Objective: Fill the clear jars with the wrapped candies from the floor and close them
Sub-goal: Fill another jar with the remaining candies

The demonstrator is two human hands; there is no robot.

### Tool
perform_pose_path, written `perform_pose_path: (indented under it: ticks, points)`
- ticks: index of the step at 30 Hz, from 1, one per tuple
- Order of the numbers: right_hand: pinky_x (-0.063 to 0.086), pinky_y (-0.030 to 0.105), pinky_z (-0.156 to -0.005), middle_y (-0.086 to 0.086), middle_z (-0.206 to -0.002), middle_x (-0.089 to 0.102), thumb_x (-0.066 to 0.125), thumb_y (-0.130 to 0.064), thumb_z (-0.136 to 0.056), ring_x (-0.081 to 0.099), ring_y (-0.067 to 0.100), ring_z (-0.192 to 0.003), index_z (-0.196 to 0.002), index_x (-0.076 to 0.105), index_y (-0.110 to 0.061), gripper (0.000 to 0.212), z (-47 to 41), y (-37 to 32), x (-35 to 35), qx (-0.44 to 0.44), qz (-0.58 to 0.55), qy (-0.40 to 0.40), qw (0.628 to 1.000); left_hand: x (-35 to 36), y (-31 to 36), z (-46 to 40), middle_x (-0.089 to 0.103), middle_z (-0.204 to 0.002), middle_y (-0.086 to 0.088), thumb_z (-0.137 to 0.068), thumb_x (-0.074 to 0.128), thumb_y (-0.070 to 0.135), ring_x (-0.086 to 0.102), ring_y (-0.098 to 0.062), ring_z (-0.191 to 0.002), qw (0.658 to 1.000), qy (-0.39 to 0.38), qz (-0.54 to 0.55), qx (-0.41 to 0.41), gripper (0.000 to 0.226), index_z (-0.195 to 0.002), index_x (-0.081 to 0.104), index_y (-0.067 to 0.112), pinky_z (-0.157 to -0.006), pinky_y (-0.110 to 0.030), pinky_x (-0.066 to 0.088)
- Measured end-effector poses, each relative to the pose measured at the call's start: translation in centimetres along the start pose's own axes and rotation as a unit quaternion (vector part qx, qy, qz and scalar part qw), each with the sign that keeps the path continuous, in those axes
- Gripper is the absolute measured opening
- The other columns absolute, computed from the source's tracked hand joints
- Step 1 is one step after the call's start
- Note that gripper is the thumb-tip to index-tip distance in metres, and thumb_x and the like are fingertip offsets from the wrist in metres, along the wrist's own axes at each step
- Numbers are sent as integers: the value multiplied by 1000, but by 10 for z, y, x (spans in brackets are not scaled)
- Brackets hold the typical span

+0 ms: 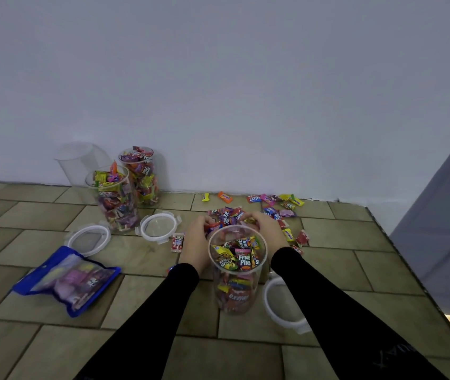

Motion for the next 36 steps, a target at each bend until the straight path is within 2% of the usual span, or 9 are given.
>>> perform_pose_path:
  ticks: [3, 7, 12, 16, 20, 24, 30, 34, 36]
  points:
    - [46, 19, -75, 4, -103, 66, 53, -1, -93, 59, 16, -90, -101, 64, -13, 19, 1, -10, -11, -3, -41, 41, 998, -8, 15, 1, 65, -99, -13, -82, 63, 32, 62, -33, -96, 998, 31, 50, 1, 12, -89, 57, 25, -87, -55, 51]
    - [43, 17, -73, -4, -100, 62, 53, -6, -95, 57, 14, -90, -100, 62, -22, 19, 5, -35, -28, -37, -73, 90, 993, -15, 39, 1, 64, -107, -10, -96, 55, 13, 60, -25, -99, 997, 53, -11, 59, 11, -106, 58, 13, -88, -42, 50]
    - [44, 11, -59, -9, -89, 62, 54, -8, -95, 58, 15, -80, -92, 58, -37, 29, 15, -66, -40, -89, -134, 132, 978, -25, 72, 9, 63, -107, -7, -96, 55, 10, 60, -9, -86, 988, 89, 24, 124, 12, -103, 56, 19, -74, -14, 47]
    - [50, 32, -72, -10, -84, 58, 54, -10, -95, 54, 11, -77, -95, 58, -36, 27, 30, -85, -48, -111, -178, 153, 966, -36, 96, 20, 62, -106, -7, -97, 54, 16, 62, -21, -88, 980, 96, 46, 171, 13, -105, 57, 26, -78, -34, 54]
    - [52, 44, -79, -4, -92, 60, 53, -10, -96, 55, 14, -83, -96, 58, -37, 28, 49, -94, -46, -118, -237, 177, 948, -47, 118, 38, 63, -102, -5, -98, 53, 15, 60, -14, -80, 972, 114, 86, 184, 13, -109, 58, 18, -68, -16, 46]
    - [52, 43, -82, -3, -90, 59, 54, -14, -97, 57, 14, -85, -98, 57, -38, 25, 63, -92, -41, -100, -283, 212, 930, -51, 131, 58, 63, -94, -1, -97, 54, 12, 59, 2, -67, 962, 122, 154, 189, 12, -108, 58, 16, -61, -11, 47]
    - [51, 38, -84, 3, -106, 63, 52, -13, -97, 62, 20, -100, -99, 58, -37, 24, 76, -95, -34, -82, -320, 253, 909, -46, 127, 79, 65, -85, 1, -98, 53, 11, 61, -4, -71, 944, 127, 265, 152, 17, -99, 59, 27, -63, -19, 51]
    - [51, 36, -80, 4, -104, 63, 52, -13, -97, 61, 20, -97, -100, 58, -35, 23, 77, -95, -31, -64, -328, 264, 905, -39, 128, 90, 65, -93, 3, -98, 53, 11, 61, 0, -74, 943, 124, 269, 150, 18, -100, 59, 27, -69, -19, 52]
    - [51, 38, -84, 4, -106, 64, 52, -13, -97, 61, 22, -100, -102, 59, -32, 21, 76, -94, -29, -62, -321, 264, 907, -36, 126, 91, 66, -98, 2, -97, 54, 11, 63, -5, -83, 948, 120, 256, 149, 17, -101, 59, 27, -77, -26, 54]
Point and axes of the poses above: each hand's wrist, its own z-axis away from the middle knuckle, its own x-axis out of the palm, y = z × x, the point moved 4 cm from there along -z, towards the middle knuckle
